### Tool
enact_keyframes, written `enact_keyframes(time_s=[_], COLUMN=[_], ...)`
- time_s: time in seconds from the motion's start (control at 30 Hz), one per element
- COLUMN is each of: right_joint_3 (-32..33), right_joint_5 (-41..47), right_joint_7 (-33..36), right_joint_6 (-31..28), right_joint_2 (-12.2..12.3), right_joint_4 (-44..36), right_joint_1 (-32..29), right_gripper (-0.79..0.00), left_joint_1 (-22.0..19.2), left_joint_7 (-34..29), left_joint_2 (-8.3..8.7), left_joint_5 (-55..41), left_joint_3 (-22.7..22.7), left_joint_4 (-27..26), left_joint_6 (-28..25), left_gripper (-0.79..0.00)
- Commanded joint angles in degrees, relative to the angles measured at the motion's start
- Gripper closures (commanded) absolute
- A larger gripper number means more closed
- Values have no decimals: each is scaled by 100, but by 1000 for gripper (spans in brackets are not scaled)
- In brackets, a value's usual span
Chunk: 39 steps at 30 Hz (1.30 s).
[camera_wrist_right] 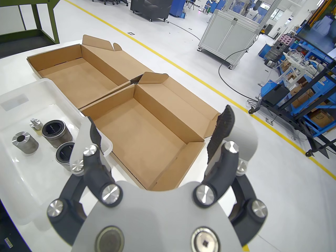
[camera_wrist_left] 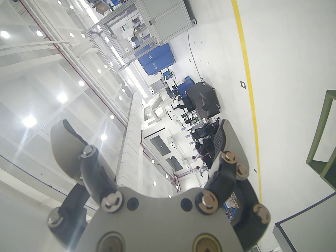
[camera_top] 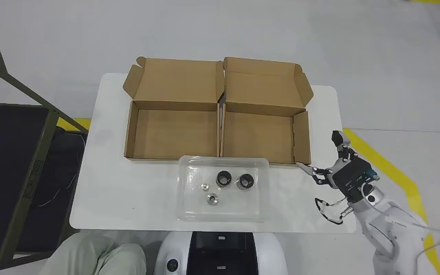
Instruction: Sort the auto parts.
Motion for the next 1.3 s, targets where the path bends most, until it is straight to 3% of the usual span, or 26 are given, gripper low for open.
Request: enact_keyframes(time_s=[0.0, 0.3, 0.37, 0.53, 1.27], right_joint_3=[0, 0, -110, -356, -2294], right_joint_5=[0, 0, -277, -266, -29], right_joint_7=[0, 0, 359, 481, 2475], right_joint_6=[0, 0, -37, 27, -1844], right_joint_2=[0, 0, 19, 30, 128], right_joint_4=[0, 0, -14, -5, 927], right_joint_1=[0, 0, 90, 242, 1929], right_gripper=[-785, -785, -785, -785, -785], left_joint_1=[0, 0, 0, 0, 0], left_joint_7=[0, 0, 0, 0, 0], left_joint_2=[0, 0, 0, 0, 0], left_joint_5=[0, 0, 0, 0, 0], left_joint_3=[0, 0, 0, 0, 0], left_joint_4=[0, 0, 0, 0, 0], left_joint_6=[0, 0, 0, 0, 0], left_gripper=[-785, -785, -785, -785, -785])
